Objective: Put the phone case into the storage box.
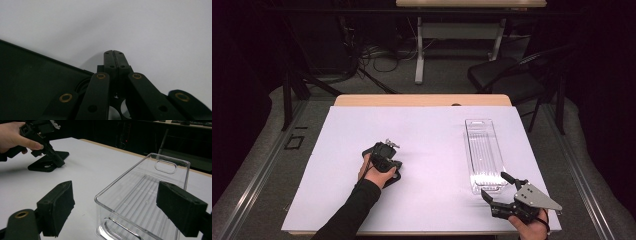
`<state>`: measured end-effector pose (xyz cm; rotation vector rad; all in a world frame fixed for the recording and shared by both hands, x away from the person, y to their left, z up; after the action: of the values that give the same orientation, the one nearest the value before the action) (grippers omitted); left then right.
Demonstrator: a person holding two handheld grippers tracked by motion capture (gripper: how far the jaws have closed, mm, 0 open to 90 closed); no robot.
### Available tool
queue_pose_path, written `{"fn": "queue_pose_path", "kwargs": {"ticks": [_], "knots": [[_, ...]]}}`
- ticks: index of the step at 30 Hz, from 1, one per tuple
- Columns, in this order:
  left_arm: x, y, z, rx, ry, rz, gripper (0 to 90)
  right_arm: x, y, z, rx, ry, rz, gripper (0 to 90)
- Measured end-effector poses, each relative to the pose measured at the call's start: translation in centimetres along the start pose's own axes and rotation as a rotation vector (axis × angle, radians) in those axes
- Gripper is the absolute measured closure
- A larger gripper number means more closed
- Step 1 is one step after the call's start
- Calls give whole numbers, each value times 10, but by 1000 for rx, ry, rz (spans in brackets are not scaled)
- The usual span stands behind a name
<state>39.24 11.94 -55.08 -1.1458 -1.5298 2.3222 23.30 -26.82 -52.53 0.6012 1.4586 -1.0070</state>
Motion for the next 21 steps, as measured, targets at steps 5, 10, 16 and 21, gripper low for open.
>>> {"fn": "queue_pose_path", "kwargs": {"ticks": [5,10,16,21], "knots": [[5,-2,1,12,-9,9,900,1,0,0,3,9,3,139],[12,-7,4,30,-9,20,900,0,0,0,1,4,1,139],[26,-15,5,38,-9,39,900,0,0,0,3,8,5,139],[35,-21,7,31,11,35,900,1,1,0,1,4,1,139]]}}
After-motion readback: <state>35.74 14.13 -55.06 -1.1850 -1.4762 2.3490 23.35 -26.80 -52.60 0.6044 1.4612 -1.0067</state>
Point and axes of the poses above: each handheld gripper's, and its own axes: y roughly forward along the jaws, x roughly out of its underside, z roughly to its right, the point moved 1 cm from there along y, roughly forward along the jaws, and after that the axes turned 4 degrees about x, right-handed, at the moved point
